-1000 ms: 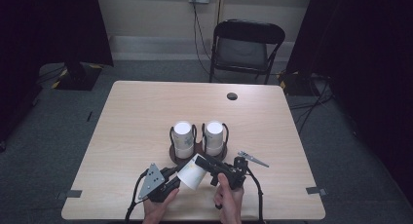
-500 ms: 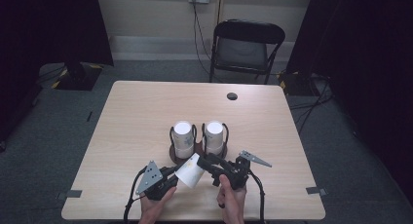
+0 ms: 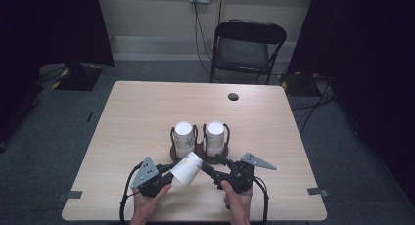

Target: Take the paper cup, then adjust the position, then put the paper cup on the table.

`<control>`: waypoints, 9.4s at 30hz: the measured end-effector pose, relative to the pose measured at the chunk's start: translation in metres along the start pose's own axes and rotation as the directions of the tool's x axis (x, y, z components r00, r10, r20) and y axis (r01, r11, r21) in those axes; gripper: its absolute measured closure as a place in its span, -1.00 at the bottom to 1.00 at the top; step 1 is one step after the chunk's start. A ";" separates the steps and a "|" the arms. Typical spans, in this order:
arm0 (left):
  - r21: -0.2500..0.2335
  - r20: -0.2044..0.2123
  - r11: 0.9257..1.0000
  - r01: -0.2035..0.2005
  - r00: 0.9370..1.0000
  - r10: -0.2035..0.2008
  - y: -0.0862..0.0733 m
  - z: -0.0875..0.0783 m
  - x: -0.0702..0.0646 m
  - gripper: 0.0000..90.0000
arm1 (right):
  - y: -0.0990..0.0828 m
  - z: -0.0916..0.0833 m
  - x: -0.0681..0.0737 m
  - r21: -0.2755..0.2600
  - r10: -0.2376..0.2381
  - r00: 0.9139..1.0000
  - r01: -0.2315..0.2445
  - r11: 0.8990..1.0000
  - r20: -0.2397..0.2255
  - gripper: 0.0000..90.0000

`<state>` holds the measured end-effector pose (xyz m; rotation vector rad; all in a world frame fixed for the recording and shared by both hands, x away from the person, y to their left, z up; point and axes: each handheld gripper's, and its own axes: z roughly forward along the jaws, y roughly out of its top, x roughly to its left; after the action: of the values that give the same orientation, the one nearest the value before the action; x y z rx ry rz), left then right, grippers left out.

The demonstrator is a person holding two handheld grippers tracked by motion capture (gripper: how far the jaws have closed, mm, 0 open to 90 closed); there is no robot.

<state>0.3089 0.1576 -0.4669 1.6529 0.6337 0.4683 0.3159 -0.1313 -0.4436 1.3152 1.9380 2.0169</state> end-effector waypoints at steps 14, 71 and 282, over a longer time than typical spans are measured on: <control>0.142 0.072 0.988 -0.061 0.996 0.051 0.015 0.008 0.009 0.92 | 0.004 -0.010 0.007 0.079 -0.180 0.983 0.176 0.981 0.043 -0.68; 0.523 0.358 0.827 -0.203 0.934 0.003 0.056 0.040 0.022 0.94 | -0.015 0.052 0.060 0.436 -0.823 0.506 0.821 0.368 -0.259 -0.62; 0.019 -0.509 0.995 0.100 0.858 -0.076 -0.034 -0.033 0.041 -0.65 | 0.059 0.021 -0.157 0.238 -0.356 0.778 0.269 0.933 0.517 -0.40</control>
<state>0.3150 0.2124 -0.4966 1.5360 1.1127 0.8423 0.4574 -0.2163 -0.4794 1.3015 1.8807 1.1762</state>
